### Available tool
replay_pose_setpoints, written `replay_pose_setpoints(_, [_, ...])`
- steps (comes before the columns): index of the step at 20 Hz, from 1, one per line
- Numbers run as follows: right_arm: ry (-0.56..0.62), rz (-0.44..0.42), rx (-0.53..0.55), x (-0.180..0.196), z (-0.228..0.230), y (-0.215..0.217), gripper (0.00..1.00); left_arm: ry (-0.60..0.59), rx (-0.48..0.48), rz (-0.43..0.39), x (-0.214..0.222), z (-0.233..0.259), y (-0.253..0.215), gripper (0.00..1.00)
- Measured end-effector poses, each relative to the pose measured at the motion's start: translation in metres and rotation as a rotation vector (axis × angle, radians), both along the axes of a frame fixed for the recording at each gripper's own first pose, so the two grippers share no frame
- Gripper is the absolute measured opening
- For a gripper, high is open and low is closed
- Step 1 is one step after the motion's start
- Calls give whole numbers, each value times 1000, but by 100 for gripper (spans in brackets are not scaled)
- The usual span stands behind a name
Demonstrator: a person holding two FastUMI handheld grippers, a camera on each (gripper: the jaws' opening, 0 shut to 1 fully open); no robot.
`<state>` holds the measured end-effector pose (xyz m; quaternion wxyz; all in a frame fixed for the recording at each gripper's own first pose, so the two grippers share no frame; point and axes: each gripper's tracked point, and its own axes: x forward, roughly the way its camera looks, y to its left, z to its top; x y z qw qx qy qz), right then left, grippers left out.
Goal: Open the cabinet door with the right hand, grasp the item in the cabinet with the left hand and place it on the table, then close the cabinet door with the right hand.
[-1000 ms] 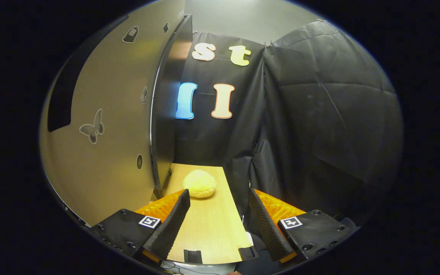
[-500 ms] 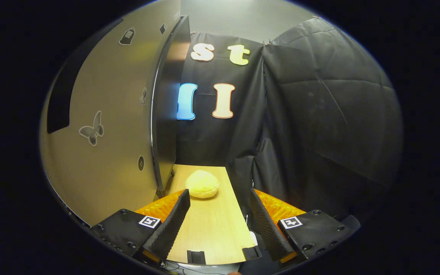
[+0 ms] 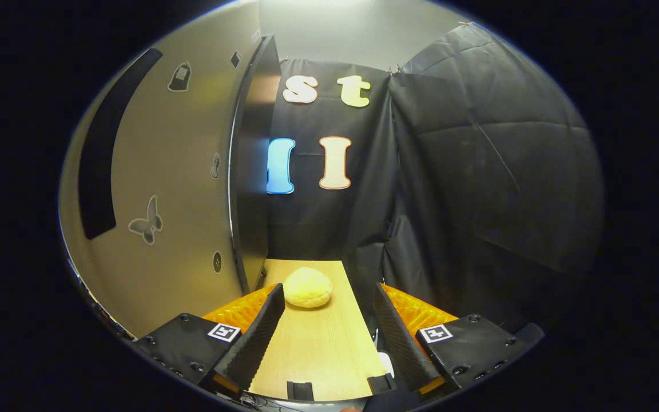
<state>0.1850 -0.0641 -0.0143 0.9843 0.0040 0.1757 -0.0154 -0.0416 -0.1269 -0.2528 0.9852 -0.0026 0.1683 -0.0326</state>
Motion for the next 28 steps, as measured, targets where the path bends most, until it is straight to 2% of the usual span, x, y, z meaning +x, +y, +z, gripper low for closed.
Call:
replay_pose_setpoints(3, [-20,15,13,1,11,2,97,-41,0,27,1,51,11,95])
replay_pose_setpoints(6, [-54,-5,6,2,26,0,97,-37,-7,66,1,93,33,92])
replay_pose_setpoints(8, [-71,-8,7,2,35,4,97,-59,-25,101,7,125,51,95])
replay_pose_setpoints(10, [-74,-25,11,1,43,5,97,-82,-34,136,12,156,72,92])
replay_pose_setpoints(11, [-75,-35,19,-1,48,6,97,-103,-41,145,15,172,79,95])
replay_pose_setpoints(14, [-94,-69,56,-11,72,11,97,-178,-58,133,23,213,98,93])
replay_pose_setpoints(17, [-104,-91,93,-24,96,21,96,-178,-35,96,29,222,115,92])
replay_pose_setpoints(19, [-97,-107,110,-33,108,28,94,-181,-39,84,32,227,126,95])
replay_pose_setpoints(20, [-99,-106,124,-36,114,34,93,-186,-44,79,34,229,133,92])
replay_pose_setpoints(22, [-109,-95,144,-41,125,50,93,-197,-37,74,37,232,148,95])
replay_pose_setpoints(23, [-116,-95,143,-41,129,54,93,-200,-28,72,39,231,156,92])
replay_pose_setpoints(24, [-122,-109,131,-40,131,57,92,-204,-22,70,42,230,162,92])
replay_pose_setpoints(25, [-123,-132,107,-42,130,54,97,-206,-22,67,43,228,168,92])
replay_pose_setpoints(28, [-120,-186,74,-43,131,57,96,-207,-44,52,50,218,179,92])
